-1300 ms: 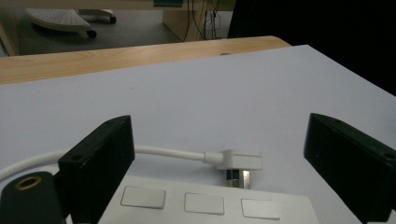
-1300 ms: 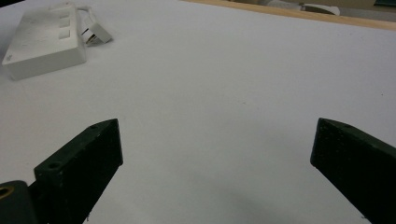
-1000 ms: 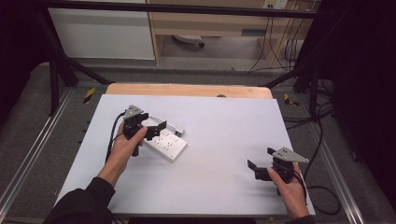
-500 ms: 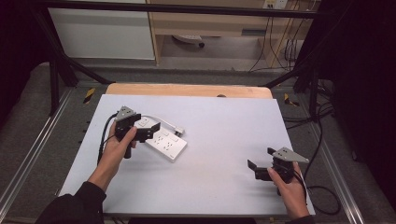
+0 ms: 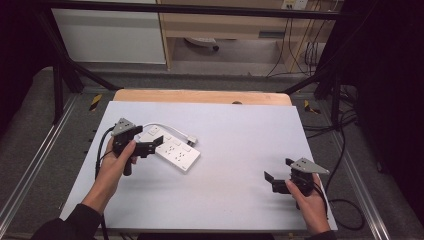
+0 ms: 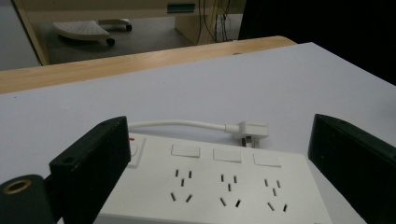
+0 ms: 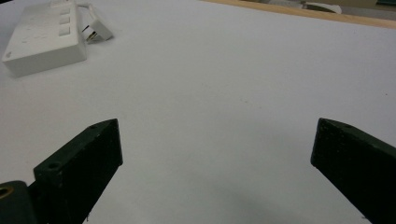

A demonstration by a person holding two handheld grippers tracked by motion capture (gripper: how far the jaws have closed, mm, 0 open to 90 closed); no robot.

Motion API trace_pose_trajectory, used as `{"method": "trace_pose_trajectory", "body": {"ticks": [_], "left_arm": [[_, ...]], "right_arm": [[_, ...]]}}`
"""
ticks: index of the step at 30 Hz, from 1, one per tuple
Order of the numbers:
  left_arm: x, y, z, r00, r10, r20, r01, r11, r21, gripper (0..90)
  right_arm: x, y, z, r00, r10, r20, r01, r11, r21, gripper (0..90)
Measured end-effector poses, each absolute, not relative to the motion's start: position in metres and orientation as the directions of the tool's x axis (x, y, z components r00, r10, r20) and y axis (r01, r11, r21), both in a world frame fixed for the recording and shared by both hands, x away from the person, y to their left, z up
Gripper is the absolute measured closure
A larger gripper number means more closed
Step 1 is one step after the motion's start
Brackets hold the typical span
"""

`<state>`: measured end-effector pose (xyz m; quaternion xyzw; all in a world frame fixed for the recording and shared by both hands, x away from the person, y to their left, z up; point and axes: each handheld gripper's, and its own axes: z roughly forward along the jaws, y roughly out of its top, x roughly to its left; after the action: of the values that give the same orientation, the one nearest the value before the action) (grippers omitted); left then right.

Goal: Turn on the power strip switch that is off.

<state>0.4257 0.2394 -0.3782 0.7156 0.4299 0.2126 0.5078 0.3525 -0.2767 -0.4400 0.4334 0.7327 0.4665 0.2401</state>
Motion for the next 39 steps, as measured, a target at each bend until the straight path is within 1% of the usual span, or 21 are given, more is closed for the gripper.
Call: {"method": "trace_pose_trajectory", "body": {"ticks": [8, 14, 24, 30, 39], "left_arm": [[0.412, 0.258, -0.387, 0.519, 0.840, -0.156, 0.415, -0.088, 0.906, 5.7], [0.401, 0.267, -0.387, 0.517, 0.841, -0.159, 0.406, -0.078, 0.911, 5.9], [0.381, 0.279, -0.389, 0.517, 0.847, -0.126, 0.390, -0.102, 0.915, 5.7], [0.371, 0.291, -0.396, 0.507, 0.852, -0.132, 0.401, -0.097, 0.911, 5.7], [0.353, 0.310, -0.401, 0.486, 0.865, -0.127, 0.392, -0.085, 0.916, 5.6]], "right_arm": [[0.352, -0.278, -0.440, -0.504, 0.862, 0.051, 0.410, 0.187, 0.892, 2.5], [0.353, -0.278, -0.440, -0.505, 0.862, 0.048, 0.410, 0.191, 0.892, 2.5], [0.353, -0.278, -0.440, -0.502, 0.863, 0.051, 0.414, 0.188, 0.891, 2.5], [0.353, -0.278, -0.441, -0.502, 0.863, 0.049, 0.414, 0.190, 0.890, 2.5], [0.353, -0.278, -0.440, -0.502, 0.863, 0.050, 0.414, 0.189, 0.890, 2.5]]}}
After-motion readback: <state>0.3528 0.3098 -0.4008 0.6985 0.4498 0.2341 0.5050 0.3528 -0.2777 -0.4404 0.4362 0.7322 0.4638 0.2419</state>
